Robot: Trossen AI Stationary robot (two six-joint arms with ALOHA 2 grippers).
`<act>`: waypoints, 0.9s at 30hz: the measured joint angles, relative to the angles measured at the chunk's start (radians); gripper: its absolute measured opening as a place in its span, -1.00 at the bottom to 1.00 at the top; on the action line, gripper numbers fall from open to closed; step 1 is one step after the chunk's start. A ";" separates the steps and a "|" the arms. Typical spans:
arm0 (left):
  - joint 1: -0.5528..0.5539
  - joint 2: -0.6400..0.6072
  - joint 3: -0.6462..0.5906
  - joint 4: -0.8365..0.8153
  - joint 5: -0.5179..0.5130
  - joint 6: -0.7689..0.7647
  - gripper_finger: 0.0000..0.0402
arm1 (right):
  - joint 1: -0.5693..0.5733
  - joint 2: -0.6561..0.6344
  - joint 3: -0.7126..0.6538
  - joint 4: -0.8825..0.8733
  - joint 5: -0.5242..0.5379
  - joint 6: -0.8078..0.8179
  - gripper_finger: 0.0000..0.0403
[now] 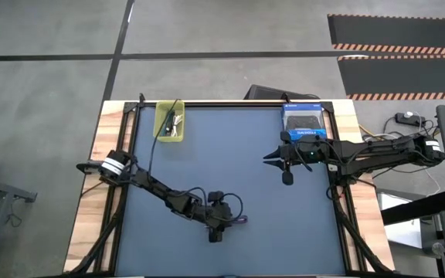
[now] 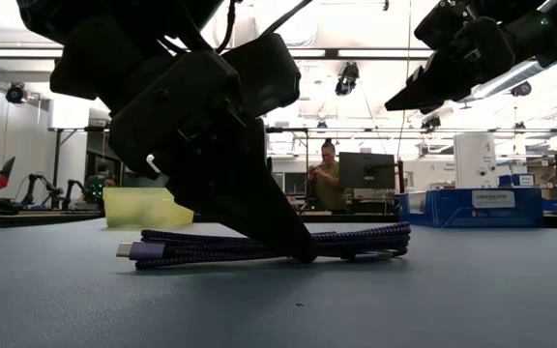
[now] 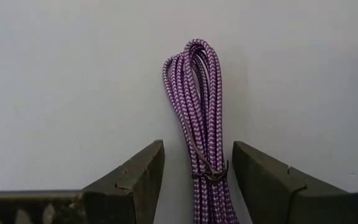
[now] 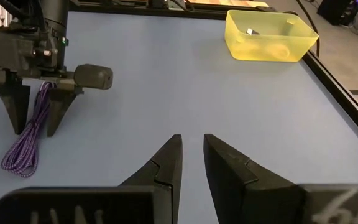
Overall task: Pick and place USB-C Cables
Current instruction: Put the purple black charger cable into the yellow bin
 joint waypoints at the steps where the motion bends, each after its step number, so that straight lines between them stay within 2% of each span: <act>1: 0.000 -0.001 0.000 -0.002 0.000 0.000 -0.12 | 0.000 0.000 0.000 0.000 0.000 0.000 -0.72; 6: 0.000 -0.005 0.000 -0.014 0.002 0.000 -0.23 | 0.000 0.000 0.000 0.000 0.000 0.000 -0.72; 18: 0.002 -0.014 -0.001 -0.035 -0.001 -0.002 -0.76 | 0.000 0.000 0.000 0.000 0.000 -0.001 -0.72; 27: 0.003 -0.022 -0.002 -0.047 0.010 -0.003 -0.85 | 0.000 0.000 0.000 0.000 0.000 -0.001 -0.72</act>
